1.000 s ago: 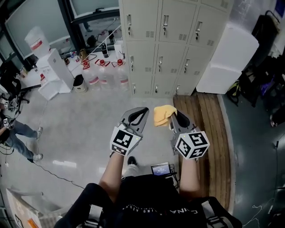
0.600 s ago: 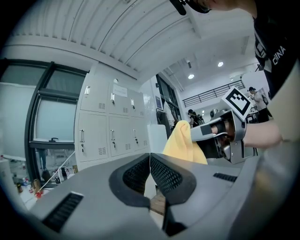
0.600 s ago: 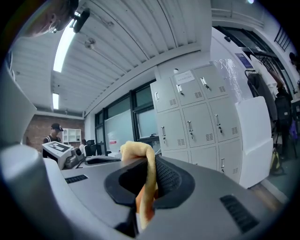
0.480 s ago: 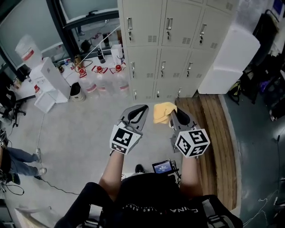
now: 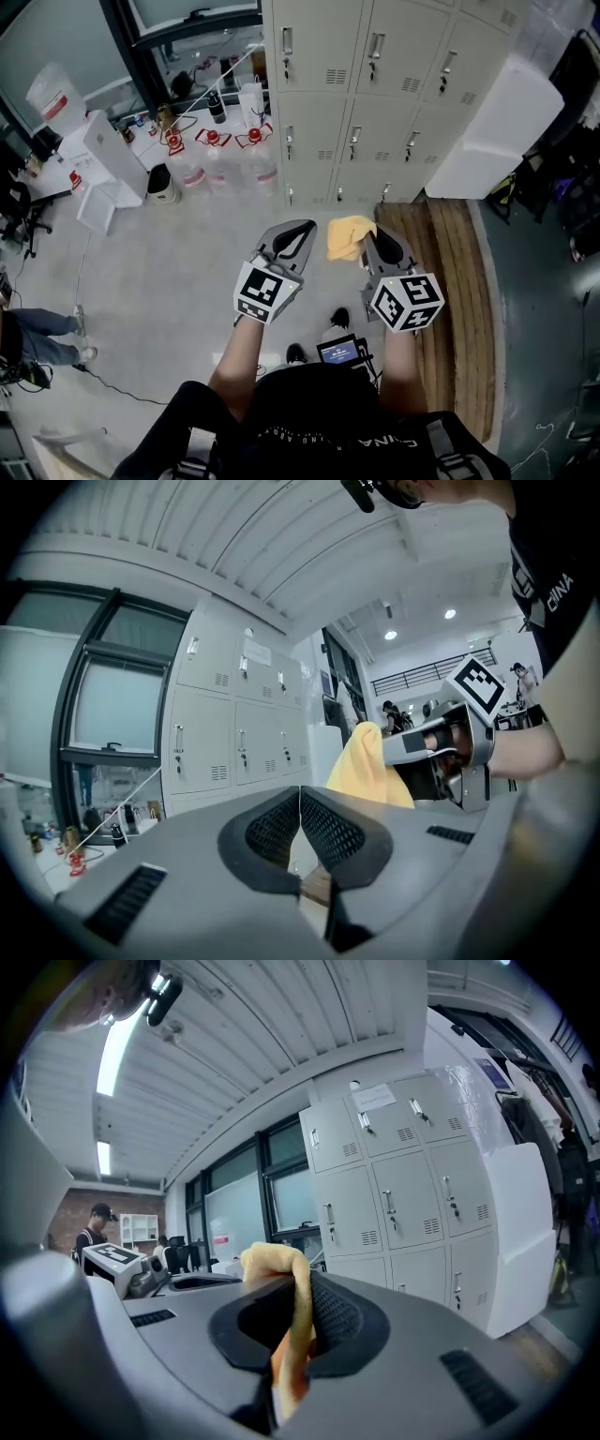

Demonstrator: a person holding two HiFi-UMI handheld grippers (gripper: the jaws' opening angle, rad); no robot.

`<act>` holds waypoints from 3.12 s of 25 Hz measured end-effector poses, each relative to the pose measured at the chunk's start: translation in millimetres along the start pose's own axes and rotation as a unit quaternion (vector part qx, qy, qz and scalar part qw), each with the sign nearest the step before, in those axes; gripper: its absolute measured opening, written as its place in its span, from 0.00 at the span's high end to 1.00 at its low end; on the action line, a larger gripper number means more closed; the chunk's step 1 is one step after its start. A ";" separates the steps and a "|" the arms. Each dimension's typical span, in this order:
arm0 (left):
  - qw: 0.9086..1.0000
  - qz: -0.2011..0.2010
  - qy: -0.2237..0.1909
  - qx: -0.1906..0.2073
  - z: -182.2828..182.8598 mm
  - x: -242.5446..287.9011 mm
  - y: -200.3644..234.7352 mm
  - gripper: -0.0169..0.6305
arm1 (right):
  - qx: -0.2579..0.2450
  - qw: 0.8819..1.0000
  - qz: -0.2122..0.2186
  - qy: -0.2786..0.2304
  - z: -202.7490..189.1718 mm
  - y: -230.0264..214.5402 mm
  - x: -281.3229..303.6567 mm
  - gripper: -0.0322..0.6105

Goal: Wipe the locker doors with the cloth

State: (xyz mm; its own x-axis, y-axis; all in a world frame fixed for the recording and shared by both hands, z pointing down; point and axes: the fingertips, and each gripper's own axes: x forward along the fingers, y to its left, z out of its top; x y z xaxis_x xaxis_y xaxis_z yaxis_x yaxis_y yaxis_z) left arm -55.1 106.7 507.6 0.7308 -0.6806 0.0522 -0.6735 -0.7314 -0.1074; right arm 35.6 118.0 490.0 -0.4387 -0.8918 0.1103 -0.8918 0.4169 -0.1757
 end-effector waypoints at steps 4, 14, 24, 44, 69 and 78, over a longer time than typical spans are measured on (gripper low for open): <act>1.000 0.022 0.006 -0.002 -5.1 19.1 26.4 0.94 | 0.001 1.000 0.022 0.002 3.8 -11.9 34.8 0.87; 0.998 0.054 0.009 0.011 12.9 128.4 79.7 0.94 | -0.008 0.998 0.060 -0.003 46.3 -95.1 119.7 0.87; 0.996 0.083 0.029 0.004 7.5 210.3 108.5 0.94 | 0.015 0.996 0.087 0.009 57.3 -172.4 178.1 0.87; 0.999 0.032 0.000 0.011 3.3 242.9 265.9 0.94 | -0.008 0.999 0.041 -0.006 81.9 -139.9 327.4 0.87; 0.999 0.037 -0.013 -0.019 18.8 300.7 277.2 0.94 | -0.034 0.997 0.067 -0.010 115.1 -179.5 358.8 0.87; 1.000 0.024 0.001 -0.006 14.2 312.8 267.3 0.94 | -0.035 0.997 0.063 -0.016 115.3 -187.2 359.2 0.87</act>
State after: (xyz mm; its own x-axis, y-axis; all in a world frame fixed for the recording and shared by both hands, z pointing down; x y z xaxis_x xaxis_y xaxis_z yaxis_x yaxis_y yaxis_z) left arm -5.0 -301.1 481.2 0.6977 -0.7147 0.0493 -0.7087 -0.6987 -0.0981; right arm 57.7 -300.7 449.7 -0.5455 -0.8360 0.0592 -0.8355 0.5368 -0.1175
